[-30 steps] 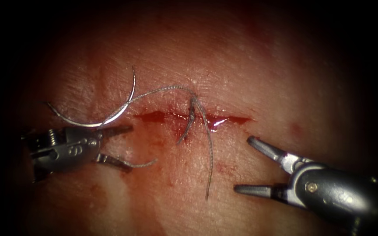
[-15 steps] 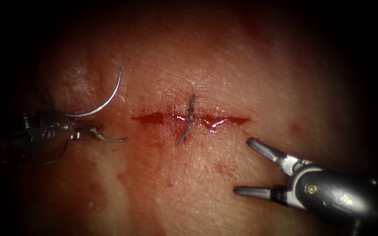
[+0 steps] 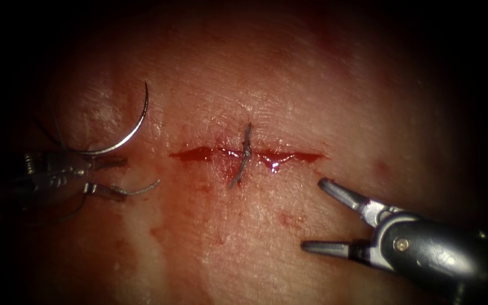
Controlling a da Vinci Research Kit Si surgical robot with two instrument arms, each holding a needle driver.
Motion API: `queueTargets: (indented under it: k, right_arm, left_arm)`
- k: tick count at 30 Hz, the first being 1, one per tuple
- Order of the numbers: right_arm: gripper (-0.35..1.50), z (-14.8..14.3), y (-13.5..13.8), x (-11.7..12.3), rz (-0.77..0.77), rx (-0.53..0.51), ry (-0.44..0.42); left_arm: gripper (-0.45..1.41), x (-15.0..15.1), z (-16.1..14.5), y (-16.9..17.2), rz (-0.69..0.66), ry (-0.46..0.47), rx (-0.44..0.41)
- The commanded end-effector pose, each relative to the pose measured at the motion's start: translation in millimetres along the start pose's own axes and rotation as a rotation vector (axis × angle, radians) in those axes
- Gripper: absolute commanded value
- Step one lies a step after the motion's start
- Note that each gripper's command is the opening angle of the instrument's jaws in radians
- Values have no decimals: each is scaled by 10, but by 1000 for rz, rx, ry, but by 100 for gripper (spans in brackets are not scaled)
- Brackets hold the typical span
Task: Wound Closure
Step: Use the right gripper to cut the short suture tail.
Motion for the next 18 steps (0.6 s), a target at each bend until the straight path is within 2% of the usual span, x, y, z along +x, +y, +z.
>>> queueTargets:
  k: [1, 3, 4, 5, 6, 7, 11, 16, 18]
  right_arm:
    - [121, 10, 4, 0, -3, -2, 5]
    - [121, 10, 3, 0, -4, -2, 5]
    - [121, 10, 3, 0, -4, -2, 5]
    - [121, 10, 3, 0, -4, -3, 5]
    - [121, 11, 3, 0, -4, -1, 6]
    - [121, 12, 2, 0, -4, -1, 6]
    - [121, 15, 0, 1, 6, 2, 10]
    - [103, 20, -6, 9, 15, 33, 30]
    - [103, 21, -6, 9, 15, 33, 31]
  left_arm:
    - [39, 14, 4, -2, -2, 8, 29]
    - [42, 28, 4, 9, -69, 132, -61]
    - [42, 28, 4, 9, -69, 132, -61]
    - [46, 38, 4, 16, -149, 225, -129]
    - [47, 43, 4, 19, -189, 271, -163]
    - [51, 53, 5, 25, -258, 363, -240]
    - [61, 65, 9, 27, -328, 474, -302]
    - [64, 66, 8, 27, -336, 484, -299]
    - [64, 62, 2, 28, -337, 479, -285]
